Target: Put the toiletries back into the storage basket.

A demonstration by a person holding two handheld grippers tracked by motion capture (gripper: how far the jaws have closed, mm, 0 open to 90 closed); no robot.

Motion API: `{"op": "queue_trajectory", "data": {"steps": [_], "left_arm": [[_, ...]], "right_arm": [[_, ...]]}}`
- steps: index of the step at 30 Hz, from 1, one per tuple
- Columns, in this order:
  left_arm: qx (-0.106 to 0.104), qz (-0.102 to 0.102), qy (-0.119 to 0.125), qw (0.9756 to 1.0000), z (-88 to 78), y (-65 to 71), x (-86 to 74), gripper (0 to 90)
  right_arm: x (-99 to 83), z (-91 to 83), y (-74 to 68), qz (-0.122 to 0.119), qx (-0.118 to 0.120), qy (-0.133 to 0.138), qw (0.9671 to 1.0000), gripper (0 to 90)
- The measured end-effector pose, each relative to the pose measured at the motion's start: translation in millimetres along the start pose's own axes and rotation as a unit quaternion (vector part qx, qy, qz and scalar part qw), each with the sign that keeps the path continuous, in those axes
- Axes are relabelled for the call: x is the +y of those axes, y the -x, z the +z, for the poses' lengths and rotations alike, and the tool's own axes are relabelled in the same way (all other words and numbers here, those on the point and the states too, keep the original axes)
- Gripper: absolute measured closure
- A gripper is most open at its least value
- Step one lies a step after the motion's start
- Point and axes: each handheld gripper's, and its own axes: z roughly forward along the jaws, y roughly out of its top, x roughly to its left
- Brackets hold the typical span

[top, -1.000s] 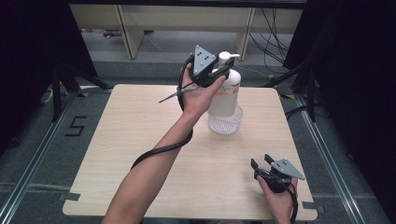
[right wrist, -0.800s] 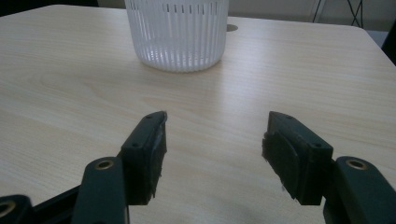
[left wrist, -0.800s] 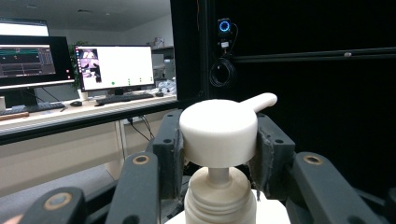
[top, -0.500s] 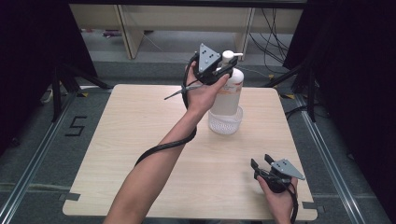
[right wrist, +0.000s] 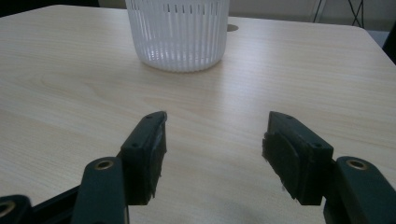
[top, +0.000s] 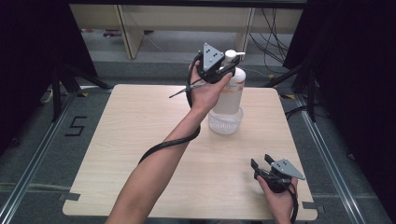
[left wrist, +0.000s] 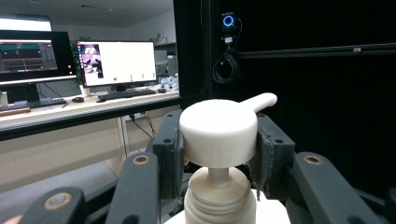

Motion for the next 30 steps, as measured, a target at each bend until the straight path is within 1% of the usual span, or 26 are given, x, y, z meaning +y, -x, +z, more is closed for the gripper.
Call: {"op": "queue_trajectory", "data": {"steps": [7,8,10,13,20,22,30], "left_arm": [[-0.005,0.004,-0.004,1.0000,4.4,1.5,-1.4,58.9],[-0.007,0.003,-0.004,1.0000,5.2,1.9,-2.0,58.9],[-0.008,0.004,-0.006,0.9999,6.4,1.8,-3.2,58.9],[-0.006,0.003,-0.006,1.0000,7.9,1.2,-4.9,58.9],[-0.006,0.007,-0.011,0.9999,9.9,0.6,-6.9,58.9],[-0.007,0.005,-0.011,0.9999,10.6,0.0,-7.8,58.9],[-0.004,0.008,-0.015,0.9998,13.7,-0.9,-12.4,58.9]], "right_arm": [[-0.1,-0.4,-0.6,0.003,0.002,-0.003,1.0000,39.3],[-0.4,-0.1,-1.9,0.013,0.006,-0.004,0.9999,39.3],[-0.4,0.1,-0.9,0.013,0.011,-0.003,0.9999,39.3],[-0.5,0.0,-0.8,0.013,0.011,-0.003,0.9999,39.3],[-0.5,0.0,-0.8,0.012,0.011,-0.003,0.9999,39.2],[-0.2,-0.4,-1.1,0.015,0.013,-0.005,0.9998,39.2],[-0.5,0.0,-1.0,0.013,0.012,-0.003,0.9998,39.2]]}}
